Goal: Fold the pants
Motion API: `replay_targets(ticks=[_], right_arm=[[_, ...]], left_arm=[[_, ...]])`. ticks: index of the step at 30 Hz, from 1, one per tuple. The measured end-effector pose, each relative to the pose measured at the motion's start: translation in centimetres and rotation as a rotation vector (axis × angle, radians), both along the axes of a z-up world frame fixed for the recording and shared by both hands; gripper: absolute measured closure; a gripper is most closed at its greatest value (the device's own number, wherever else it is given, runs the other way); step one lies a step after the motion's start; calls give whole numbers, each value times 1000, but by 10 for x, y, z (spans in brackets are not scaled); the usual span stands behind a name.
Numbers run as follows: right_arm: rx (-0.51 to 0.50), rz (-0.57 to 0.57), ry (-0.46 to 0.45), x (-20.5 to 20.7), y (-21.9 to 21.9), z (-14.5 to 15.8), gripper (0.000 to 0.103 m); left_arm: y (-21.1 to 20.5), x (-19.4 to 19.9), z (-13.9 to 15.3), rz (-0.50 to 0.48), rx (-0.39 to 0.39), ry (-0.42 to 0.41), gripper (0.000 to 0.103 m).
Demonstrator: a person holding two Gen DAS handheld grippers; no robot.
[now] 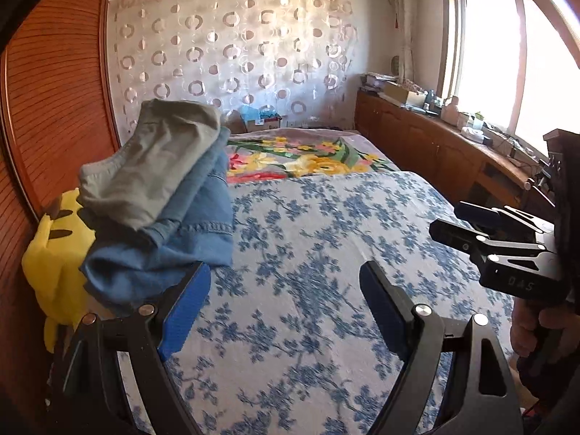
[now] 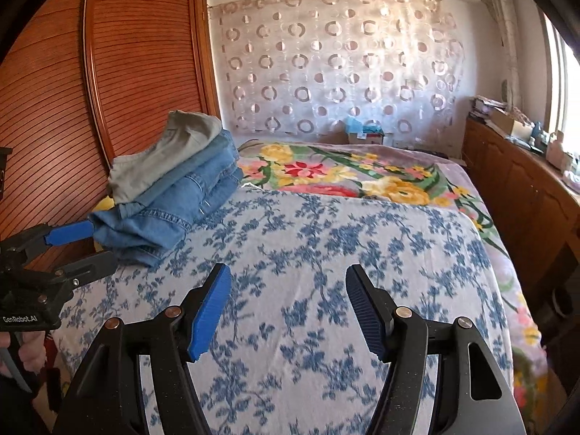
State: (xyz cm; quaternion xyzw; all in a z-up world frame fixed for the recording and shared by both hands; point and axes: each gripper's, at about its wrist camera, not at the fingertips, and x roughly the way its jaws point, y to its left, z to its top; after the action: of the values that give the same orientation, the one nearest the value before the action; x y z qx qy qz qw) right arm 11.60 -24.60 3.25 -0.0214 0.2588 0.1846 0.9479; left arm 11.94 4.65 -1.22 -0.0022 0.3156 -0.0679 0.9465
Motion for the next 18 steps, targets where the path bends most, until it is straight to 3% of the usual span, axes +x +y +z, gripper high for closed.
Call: replay_targets(ticks=[18], right_arm=[[38, -49, -93, -74, -33, 19, 35]], left_arm=[[-25, -59, 31, -5, 27, -89, 18]])
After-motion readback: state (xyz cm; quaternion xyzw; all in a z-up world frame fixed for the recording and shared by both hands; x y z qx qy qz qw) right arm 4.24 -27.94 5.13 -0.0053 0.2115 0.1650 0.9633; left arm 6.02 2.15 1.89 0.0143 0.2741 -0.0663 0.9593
